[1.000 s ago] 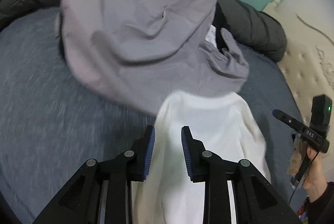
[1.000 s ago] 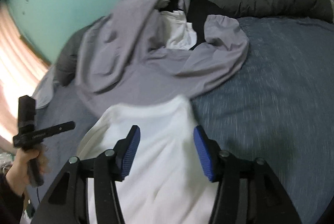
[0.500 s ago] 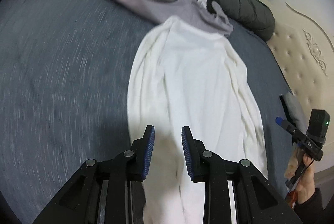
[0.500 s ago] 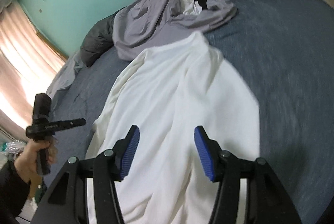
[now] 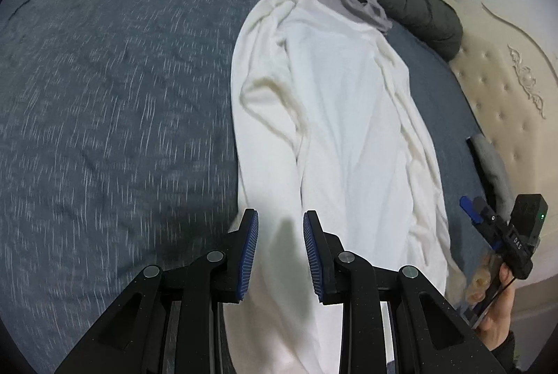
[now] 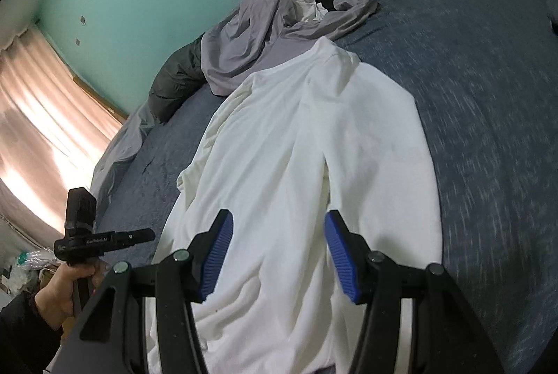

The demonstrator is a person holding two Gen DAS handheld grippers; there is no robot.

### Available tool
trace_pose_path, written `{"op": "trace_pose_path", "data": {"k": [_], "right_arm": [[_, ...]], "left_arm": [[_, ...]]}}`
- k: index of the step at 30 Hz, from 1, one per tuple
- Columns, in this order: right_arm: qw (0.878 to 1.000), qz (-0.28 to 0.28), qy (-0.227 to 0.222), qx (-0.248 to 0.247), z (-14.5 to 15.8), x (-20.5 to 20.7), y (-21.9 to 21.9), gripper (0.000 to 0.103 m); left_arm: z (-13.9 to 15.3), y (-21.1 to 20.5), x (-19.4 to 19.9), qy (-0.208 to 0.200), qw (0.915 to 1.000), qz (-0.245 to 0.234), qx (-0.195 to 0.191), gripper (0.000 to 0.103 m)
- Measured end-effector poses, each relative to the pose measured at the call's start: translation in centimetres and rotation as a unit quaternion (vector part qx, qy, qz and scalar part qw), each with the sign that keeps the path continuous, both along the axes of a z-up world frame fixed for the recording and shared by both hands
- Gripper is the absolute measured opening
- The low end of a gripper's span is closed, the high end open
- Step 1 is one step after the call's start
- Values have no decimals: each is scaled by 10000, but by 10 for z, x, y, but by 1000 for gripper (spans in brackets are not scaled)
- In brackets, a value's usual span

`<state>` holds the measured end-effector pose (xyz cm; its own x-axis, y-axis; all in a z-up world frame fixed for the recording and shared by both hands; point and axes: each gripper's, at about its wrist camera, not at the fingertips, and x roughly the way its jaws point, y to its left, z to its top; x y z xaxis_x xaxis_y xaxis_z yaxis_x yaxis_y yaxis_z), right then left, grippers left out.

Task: Fold clothes
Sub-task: 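Open both grippers and release the white garment lying flat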

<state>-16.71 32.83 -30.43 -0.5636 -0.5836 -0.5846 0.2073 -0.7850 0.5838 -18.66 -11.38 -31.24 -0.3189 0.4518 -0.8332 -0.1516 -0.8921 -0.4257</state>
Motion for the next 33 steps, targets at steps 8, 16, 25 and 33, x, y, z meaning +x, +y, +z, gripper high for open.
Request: {"op": "trace_pose_path", "data": {"k": [8, 16, 25, 33], "right_arm": [[9992, -229, -35, -313, -6, -2, 10, 56], [9987, -257, 117, -431, 1, -5, 10, 56], [9982, -375, 53, -470, -3, -5, 14, 56], [9986, -320, 54, -409, -3, -6, 9, 56]], "left_arm": [[-6, 12, 32, 11, 10000, 2, -87, 29], [-21, 13, 52, -182, 9997, -6, -138, 28], [-21, 15, 61, -170, 9992, -321, -171, 0], [-9, 2, 63, -84, 9994, -293, -154, 0]]}}
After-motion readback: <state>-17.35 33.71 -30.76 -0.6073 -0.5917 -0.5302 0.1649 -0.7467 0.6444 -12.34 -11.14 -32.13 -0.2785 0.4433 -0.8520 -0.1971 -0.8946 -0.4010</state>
